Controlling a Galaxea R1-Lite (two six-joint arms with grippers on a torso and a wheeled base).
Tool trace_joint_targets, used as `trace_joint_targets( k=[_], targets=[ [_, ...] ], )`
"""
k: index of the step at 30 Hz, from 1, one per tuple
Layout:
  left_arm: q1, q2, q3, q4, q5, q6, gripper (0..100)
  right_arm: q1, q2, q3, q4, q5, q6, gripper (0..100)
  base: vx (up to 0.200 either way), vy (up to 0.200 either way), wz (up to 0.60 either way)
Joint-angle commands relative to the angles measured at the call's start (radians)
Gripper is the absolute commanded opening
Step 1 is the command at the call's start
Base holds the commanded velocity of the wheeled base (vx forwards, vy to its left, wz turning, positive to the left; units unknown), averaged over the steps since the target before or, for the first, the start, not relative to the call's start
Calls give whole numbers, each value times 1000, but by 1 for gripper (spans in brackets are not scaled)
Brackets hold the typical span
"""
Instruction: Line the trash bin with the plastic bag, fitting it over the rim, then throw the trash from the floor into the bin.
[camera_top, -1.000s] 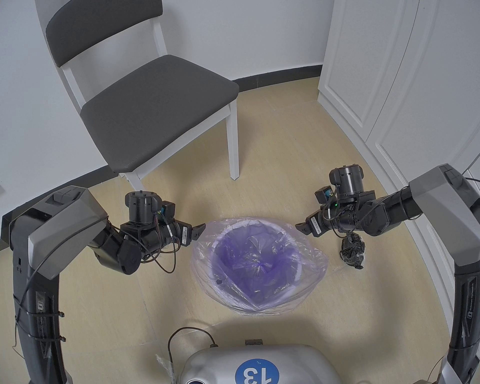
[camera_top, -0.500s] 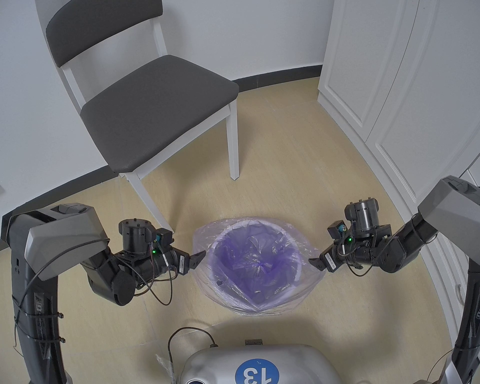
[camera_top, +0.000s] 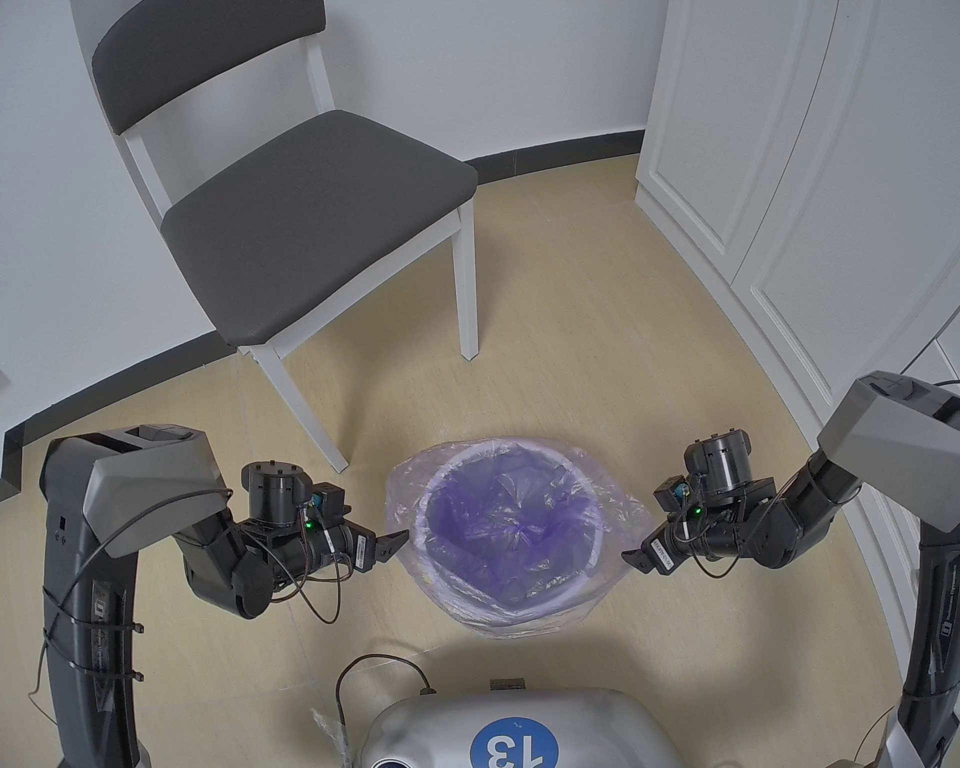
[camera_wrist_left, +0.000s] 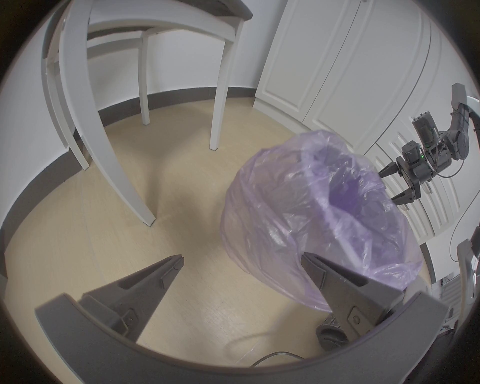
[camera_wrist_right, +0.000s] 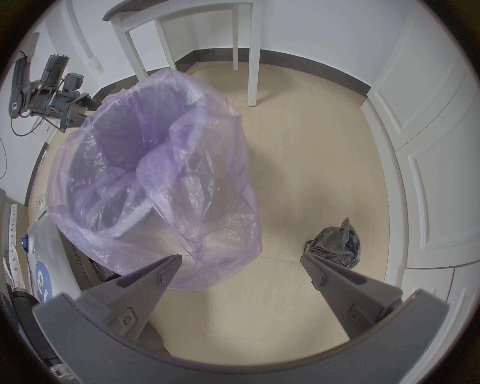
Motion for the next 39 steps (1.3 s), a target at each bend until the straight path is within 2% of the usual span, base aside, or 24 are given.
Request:
trace_joint_targets(
  k=[1,8,13,18,21,26,29,34,36,39],
  targets=[
    [12,52,-76,45,1,1,100,-10,78,-64,-1,0,2,100,0,0,0],
    [15,93,-214,151,10,2,100,-25,184,-223,29,0,0,100,0,0,0],
    [20,113,-289,209,14,2,100,-30,227,-364,143,0,6,100,0,0,0],
    [15,123,-326,226,24,1,100,-34,268,-507,209,0,6,100,0,0,0],
    [7,124,-341,226,59,-8,100,-37,294,-613,275,0,9,100,0,0,0],
    [4,98,-303,212,70,-12,100,-42,327,-749,342,0,17,100,0,0,0],
    [4,47,-231,201,67,-15,100,-44,317,-748,378,0,17,100,0,0,0],
    [-17,-58,-20,117,42,-12,100,-51,202,-559,390,12,9,100,0,0,0],
    [-20,-77,59,57,28,-5,100,-54,159,-473,356,46,6,100,0,0,0],
    [-37,-83,167,-61,25,-7,100,-64,90,-311,229,60,2,100,0,0,0]
  ],
)
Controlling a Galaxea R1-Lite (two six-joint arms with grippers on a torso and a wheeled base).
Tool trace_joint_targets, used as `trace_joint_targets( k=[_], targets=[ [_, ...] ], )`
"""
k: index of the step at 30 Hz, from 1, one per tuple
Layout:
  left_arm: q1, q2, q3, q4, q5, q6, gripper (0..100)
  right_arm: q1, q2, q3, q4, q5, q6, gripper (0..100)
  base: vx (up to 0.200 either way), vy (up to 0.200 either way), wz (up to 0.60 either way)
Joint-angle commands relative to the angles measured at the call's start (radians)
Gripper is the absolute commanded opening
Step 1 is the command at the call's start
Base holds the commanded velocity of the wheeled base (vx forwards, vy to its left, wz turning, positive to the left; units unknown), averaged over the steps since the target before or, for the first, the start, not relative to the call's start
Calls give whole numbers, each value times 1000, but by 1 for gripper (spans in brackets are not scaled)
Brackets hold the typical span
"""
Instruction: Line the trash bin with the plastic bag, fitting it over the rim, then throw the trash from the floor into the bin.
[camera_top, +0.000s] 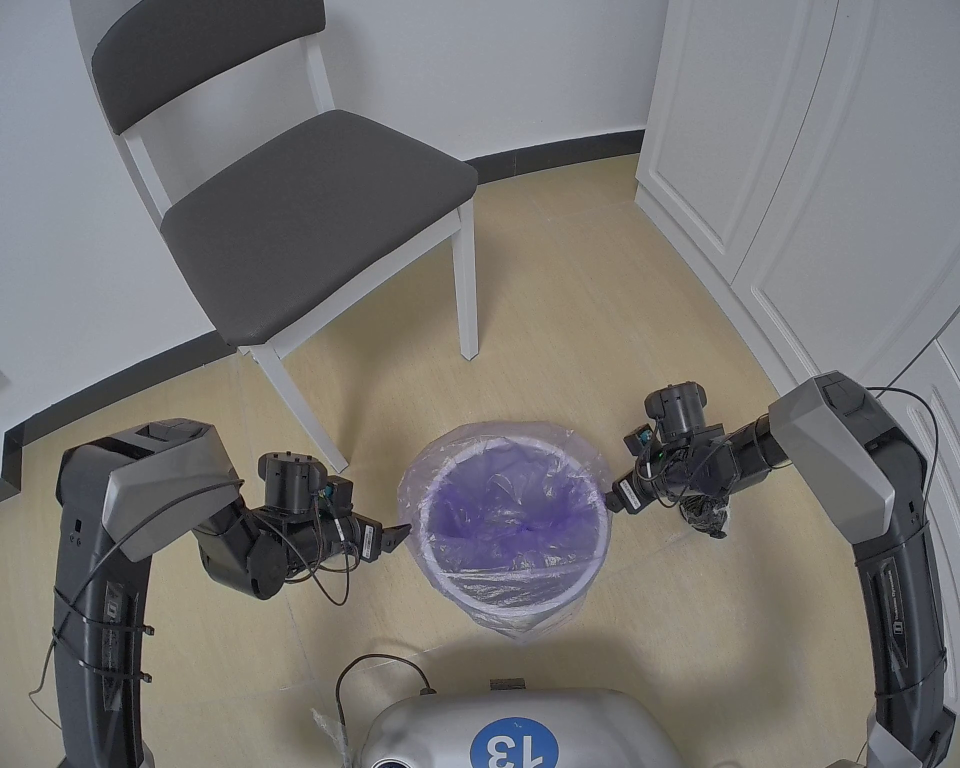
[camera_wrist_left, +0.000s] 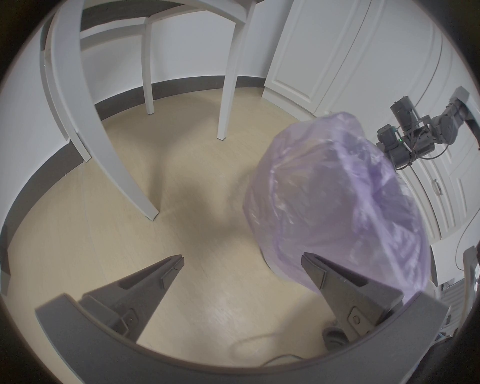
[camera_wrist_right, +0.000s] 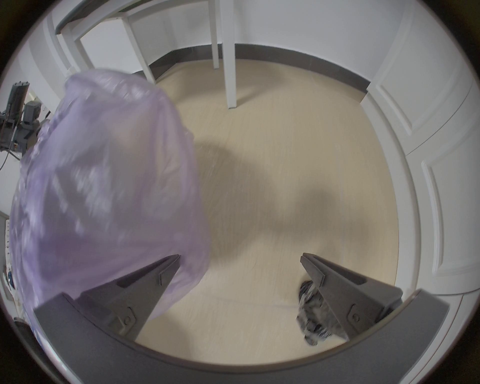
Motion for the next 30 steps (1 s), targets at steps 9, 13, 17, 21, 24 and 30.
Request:
trace_joint_targets(
  k=[9,13,17,21,24,30],
  targets=[
    [-18,-179,410,-286,-50,-5,100,-51,-456,710,-386,99,-42,100,0,0,0],
    [-10,-223,477,-323,-62,-4,100,-51,-575,870,-472,114,-80,100,0,0,0],
    [9,-256,537,-417,-65,-15,100,-49,-585,968,-592,194,-91,100,0,0,0],
    [49,-274,574,-506,-79,-50,100,-2,-575,991,-763,249,-71,100,0,0,0],
    [123,-291,563,-541,-79,-70,100,129,-541,988,-829,271,-20,100,0,0,0],
    [213,-346,577,-550,-68,-99,100,311,-463,960,-883,277,92,100,0,0,0]
  ],
)
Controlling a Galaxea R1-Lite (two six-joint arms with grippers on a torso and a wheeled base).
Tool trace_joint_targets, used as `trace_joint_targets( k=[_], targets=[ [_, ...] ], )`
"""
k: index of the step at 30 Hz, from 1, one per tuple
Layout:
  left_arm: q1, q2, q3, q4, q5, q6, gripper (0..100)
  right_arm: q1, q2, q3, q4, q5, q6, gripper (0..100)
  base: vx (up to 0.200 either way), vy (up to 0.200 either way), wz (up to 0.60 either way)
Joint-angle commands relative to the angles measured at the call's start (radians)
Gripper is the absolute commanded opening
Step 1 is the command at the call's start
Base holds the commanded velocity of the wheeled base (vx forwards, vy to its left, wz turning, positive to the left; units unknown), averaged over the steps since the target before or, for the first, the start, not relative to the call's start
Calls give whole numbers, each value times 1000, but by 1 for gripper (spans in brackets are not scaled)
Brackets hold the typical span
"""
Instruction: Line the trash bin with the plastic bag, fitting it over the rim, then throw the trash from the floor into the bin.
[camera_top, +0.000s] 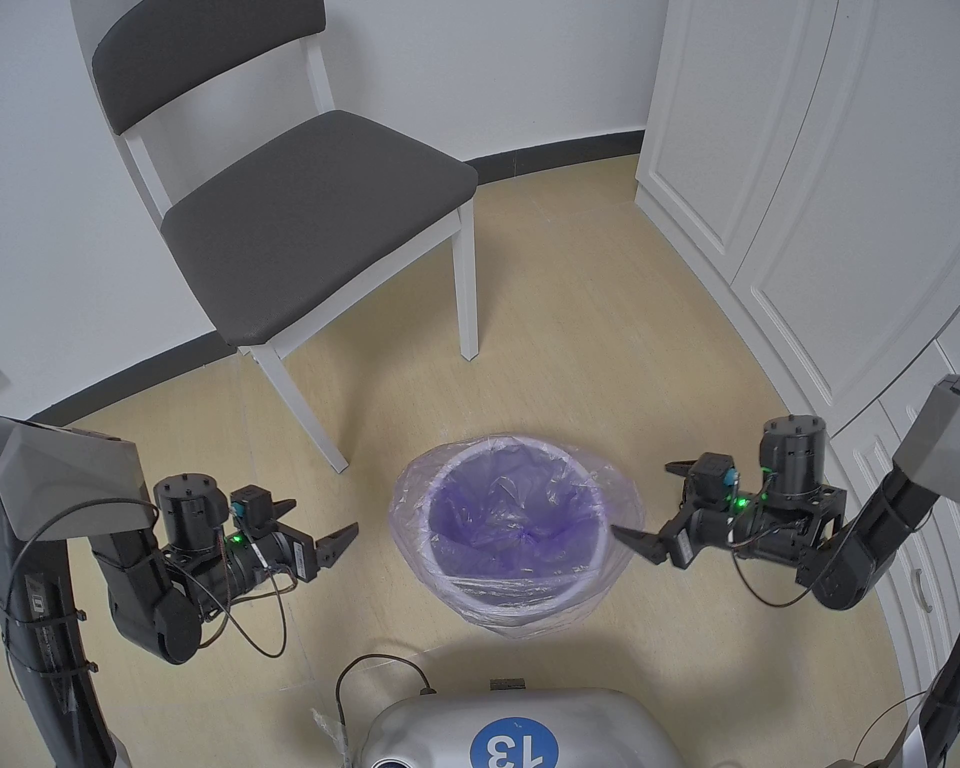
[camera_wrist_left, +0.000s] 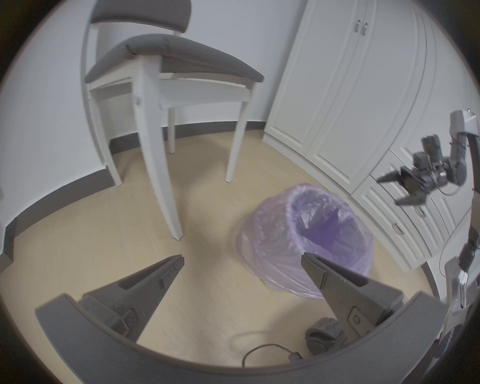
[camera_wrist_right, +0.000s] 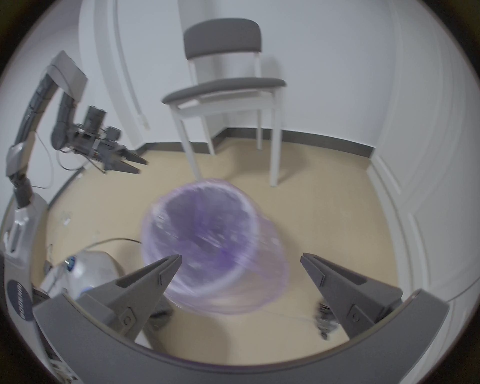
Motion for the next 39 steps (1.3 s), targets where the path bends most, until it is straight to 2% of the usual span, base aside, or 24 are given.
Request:
trace_joint_targets(
  k=[1,6,11,20,30,31,39],
  targets=[
    [116,-80,20,-28,9,-31,100,179,77,-18,-52,22,78,100,0,0,0],
    [184,-99,34,-92,45,-29,100,215,173,-62,-43,27,76,100,0,0,0],
    [219,-121,91,-112,48,-26,100,221,268,-131,-7,27,72,100,0,0,0],
    [222,-135,106,-138,51,-15,100,179,333,-260,92,27,67,100,0,0,0],
    [214,-121,100,-138,51,-17,100,170,373,-283,92,27,66,100,0,0,0],
    [214,-121,100,-138,51,-17,100,170,373,-283,92,27,66,0,0,0,0],
    [217,-124,109,-138,51,-17,100,172,377,-275,89,27,61,0,0,0,0]
  ],
)
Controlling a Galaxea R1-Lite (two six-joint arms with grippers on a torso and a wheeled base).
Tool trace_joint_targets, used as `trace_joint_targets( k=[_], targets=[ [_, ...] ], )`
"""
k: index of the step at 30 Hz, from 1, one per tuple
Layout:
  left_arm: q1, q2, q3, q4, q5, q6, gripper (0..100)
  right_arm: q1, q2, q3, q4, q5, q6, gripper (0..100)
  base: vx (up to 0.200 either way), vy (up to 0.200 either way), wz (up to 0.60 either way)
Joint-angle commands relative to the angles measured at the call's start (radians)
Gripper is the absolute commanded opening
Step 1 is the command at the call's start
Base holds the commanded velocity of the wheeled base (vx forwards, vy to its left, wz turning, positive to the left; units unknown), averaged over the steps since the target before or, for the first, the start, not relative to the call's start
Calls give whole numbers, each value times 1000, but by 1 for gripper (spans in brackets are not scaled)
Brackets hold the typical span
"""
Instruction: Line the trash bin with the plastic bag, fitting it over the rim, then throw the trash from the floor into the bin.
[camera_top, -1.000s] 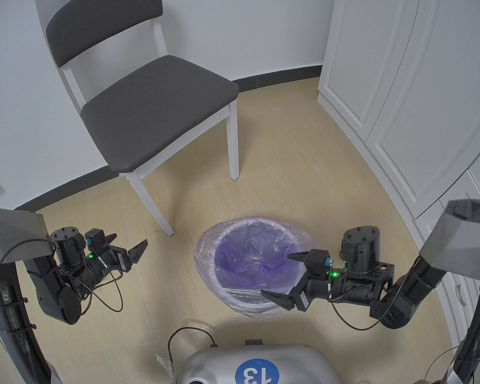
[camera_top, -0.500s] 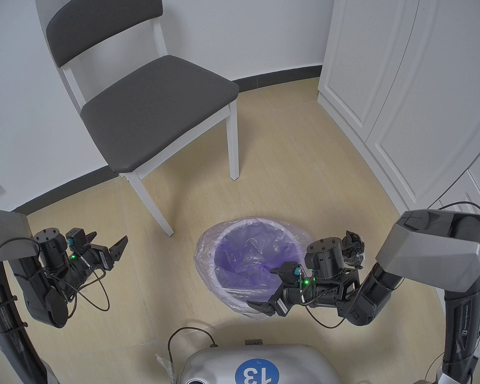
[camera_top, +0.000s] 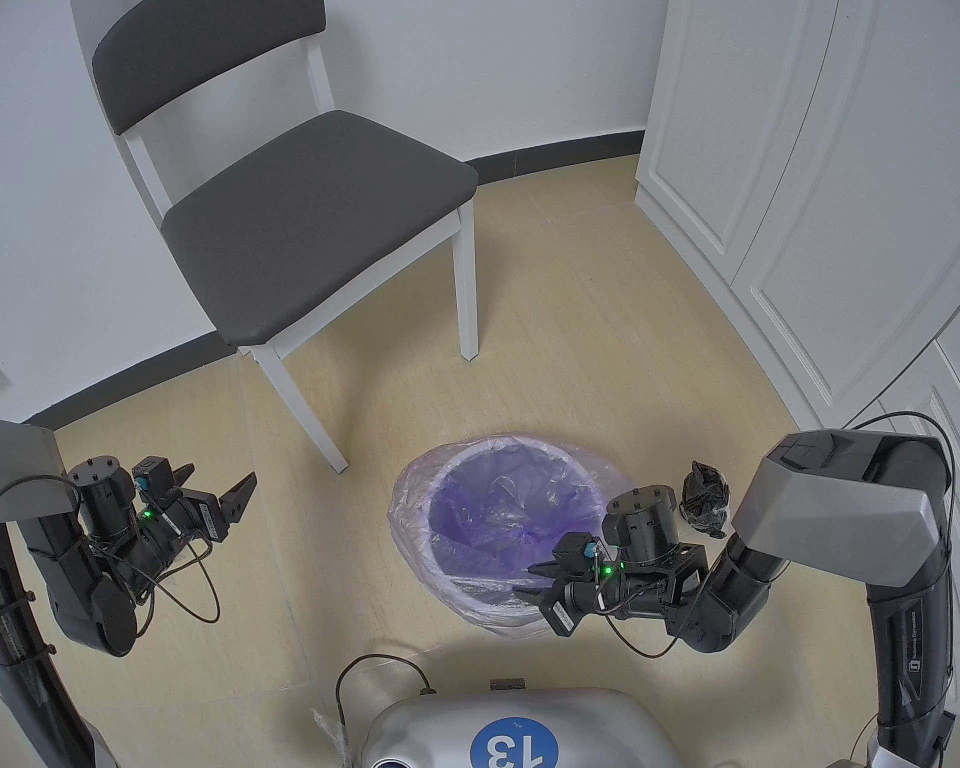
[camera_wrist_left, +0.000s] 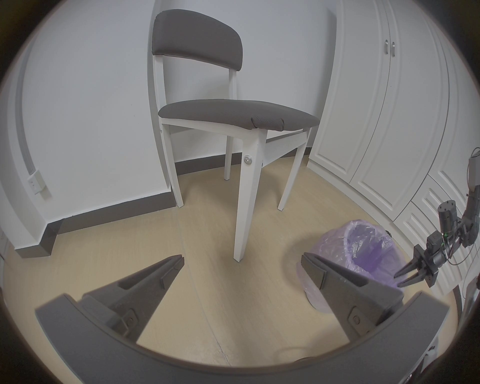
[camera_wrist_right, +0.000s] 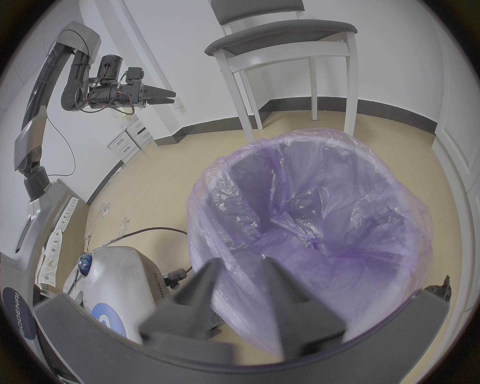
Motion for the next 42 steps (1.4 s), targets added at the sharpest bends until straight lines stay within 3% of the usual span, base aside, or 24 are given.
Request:
trace_joint_targets(
  k=[1,13,21,31,42],
  targets=[
    [2,0,0,-18,0,0,100,2,5,3,0,0,-5,0,0,0,0],
    [-5,1,9,-18,17,1,100,55,-35,147,-101,0,-63,0,0,0,0],
    [-2,-2,16,-18,20,1,100,58,42,159,-104,0,-95,0,0,0,0],
    [-1,-3,16,-18,20,0,100,17,99,95,-101,-3,-100,0,0,0,0],
    [7,-20,40,-18,19,-9,100,-89,88,41,-103,-3,-140,0,0,0,0]
  ],
)
